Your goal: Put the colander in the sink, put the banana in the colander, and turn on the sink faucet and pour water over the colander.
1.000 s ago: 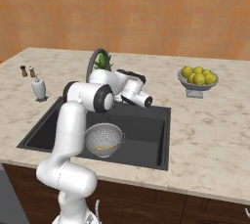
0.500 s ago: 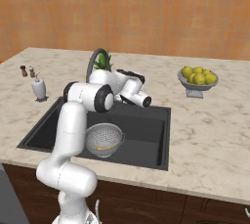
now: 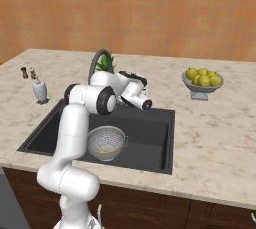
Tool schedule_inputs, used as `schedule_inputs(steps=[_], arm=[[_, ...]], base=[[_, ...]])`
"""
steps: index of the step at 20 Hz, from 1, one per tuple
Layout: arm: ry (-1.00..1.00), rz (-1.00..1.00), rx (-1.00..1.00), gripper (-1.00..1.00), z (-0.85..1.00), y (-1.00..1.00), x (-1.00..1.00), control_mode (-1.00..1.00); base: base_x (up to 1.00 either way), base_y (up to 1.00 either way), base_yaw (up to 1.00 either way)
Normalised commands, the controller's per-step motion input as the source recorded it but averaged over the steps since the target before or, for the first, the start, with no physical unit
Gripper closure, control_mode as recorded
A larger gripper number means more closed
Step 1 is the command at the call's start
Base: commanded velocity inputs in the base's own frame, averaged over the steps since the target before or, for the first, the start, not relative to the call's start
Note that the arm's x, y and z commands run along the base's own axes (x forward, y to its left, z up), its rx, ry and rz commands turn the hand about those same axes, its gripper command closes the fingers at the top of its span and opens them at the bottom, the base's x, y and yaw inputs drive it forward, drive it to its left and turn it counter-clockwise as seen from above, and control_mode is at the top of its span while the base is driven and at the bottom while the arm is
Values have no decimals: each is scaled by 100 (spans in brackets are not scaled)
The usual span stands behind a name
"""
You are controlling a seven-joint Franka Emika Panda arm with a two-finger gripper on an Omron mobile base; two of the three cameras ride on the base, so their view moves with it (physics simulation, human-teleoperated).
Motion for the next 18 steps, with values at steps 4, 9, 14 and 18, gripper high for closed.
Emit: schedule_inputs(steps=[4, 9, 14, 18], arm=[[0, -1, 0, 100, -32, -62, 29, -100], [0, 0, 0, 100, -29, -71, 31, -100], [0, 0, 0, 100, -29, -73, 30, -100], [0, 0, 0, 100, -31, -74, 30, -100]], base=[[0, 0, 0], [0, 0, 0], [0, 0, 0], [0, 0, 0]])
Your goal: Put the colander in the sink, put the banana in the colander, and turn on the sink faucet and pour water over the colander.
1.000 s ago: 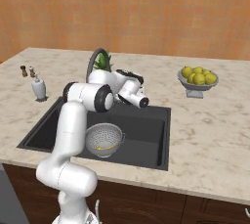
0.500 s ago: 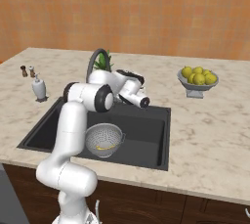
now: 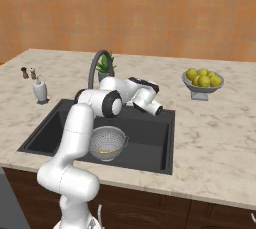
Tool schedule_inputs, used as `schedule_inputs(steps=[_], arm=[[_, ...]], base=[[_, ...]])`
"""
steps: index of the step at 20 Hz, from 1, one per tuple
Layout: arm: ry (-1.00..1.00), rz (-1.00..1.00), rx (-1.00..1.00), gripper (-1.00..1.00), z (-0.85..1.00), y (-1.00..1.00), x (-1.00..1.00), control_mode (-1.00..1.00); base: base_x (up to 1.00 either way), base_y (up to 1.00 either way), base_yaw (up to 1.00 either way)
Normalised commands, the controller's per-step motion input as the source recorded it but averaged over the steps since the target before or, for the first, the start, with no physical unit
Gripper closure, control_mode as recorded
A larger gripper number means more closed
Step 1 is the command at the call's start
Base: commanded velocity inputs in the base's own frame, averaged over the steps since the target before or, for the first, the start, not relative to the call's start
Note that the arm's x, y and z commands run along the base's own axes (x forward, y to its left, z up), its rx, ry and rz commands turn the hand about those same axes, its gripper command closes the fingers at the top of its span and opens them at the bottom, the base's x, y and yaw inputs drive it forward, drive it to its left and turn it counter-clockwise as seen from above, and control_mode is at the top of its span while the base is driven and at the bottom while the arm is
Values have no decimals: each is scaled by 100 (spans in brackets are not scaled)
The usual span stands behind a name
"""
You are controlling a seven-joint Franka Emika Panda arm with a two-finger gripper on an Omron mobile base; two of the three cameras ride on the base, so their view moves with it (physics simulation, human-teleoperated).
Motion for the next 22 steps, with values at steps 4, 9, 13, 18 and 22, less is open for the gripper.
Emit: schedule_inputs(steps=[4, 9, 13, 18, 22], arm=[[0, 0, 0, 100, -26, -75, 30, -100], [8, -5, 0, 100, -10, -65, 24, -100], [15, -16, -2, 100, 2, -46, 4, -100], [-1, -24, -13, 100, 9, -5, -37, -100], [-19, -29, -40, 100, 6, 8, -60, -100]], base=[[0, 0, 0], [0, 0, 0], [0, 0, 0], [0, 0, 0], [0, 0, 0]])
